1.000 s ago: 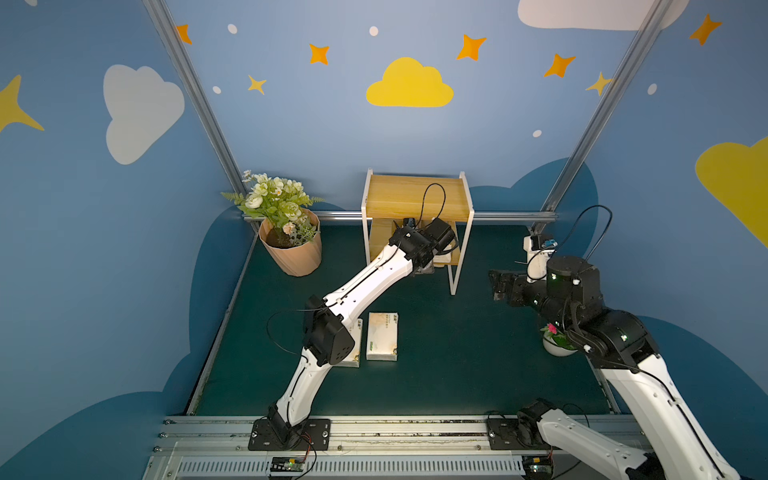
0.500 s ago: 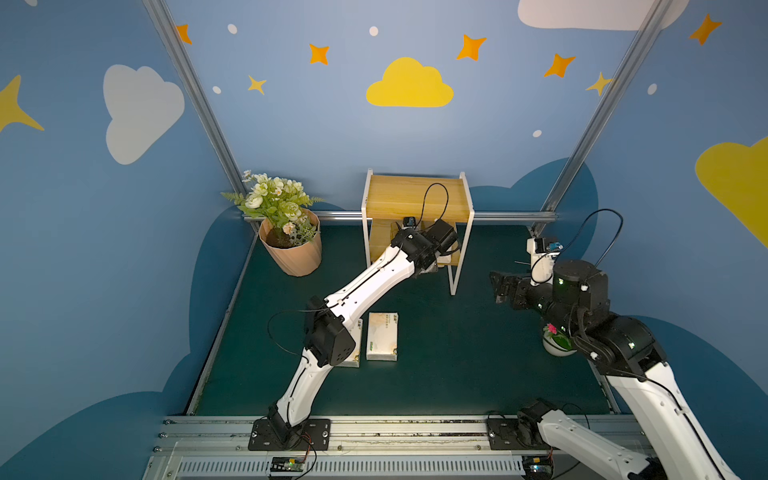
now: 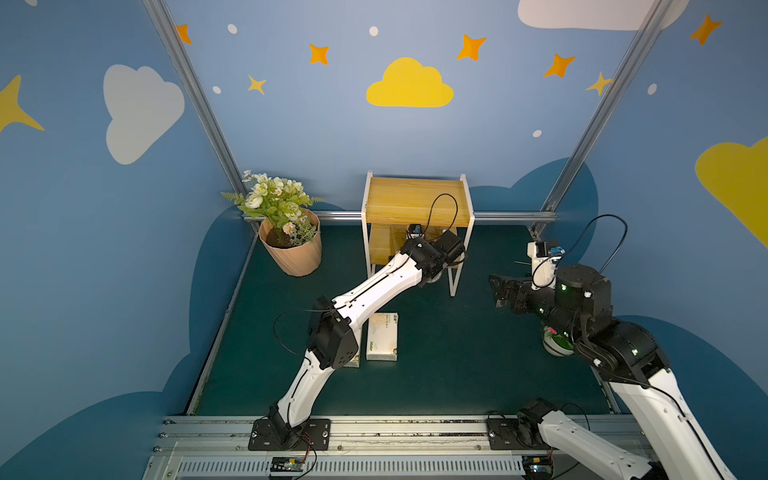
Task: Place the tissue boxes on the shelf by color
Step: Place a box of tissues on the shelf.
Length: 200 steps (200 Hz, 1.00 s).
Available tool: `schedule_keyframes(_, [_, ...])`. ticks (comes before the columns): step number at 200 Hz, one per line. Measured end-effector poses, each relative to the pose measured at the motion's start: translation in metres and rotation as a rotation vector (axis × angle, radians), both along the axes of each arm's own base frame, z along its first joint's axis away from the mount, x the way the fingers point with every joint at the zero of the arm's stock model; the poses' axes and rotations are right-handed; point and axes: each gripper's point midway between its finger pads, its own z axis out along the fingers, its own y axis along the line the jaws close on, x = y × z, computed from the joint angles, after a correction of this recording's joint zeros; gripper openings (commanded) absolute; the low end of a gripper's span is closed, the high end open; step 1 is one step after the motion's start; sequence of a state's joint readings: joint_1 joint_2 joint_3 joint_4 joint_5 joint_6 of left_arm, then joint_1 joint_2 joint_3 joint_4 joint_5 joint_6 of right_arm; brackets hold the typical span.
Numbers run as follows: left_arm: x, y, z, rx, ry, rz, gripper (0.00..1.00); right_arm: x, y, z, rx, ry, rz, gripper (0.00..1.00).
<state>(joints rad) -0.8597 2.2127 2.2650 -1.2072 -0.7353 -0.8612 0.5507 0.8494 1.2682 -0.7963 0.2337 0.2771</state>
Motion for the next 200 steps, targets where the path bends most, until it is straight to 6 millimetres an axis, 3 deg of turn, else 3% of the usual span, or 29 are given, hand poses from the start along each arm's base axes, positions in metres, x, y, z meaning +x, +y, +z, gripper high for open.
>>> schedule_keyframes(33, [-0.002, 0.005, -0.011, 0.027, 0.008, 0.008, 1.00, -0.001, 0.003, -0.001, 0.007, 0.002, 0.013, 0.98])
schedule_keyframes(124, [-0.018, 0.001, 0.017, 0.028, -0.068, -0.032, 1.00, -0.002, 0.012, -0.005, 0.007, 0.009, 0.045, 0.98])
schedule_keyframes(200, [-0.034, 0.003, 0.011, 0.043, -0.053, -0.049, 1.00, -0.001, 0.013, -0.006, 0.001, 0.011, 0.045, 0.98])
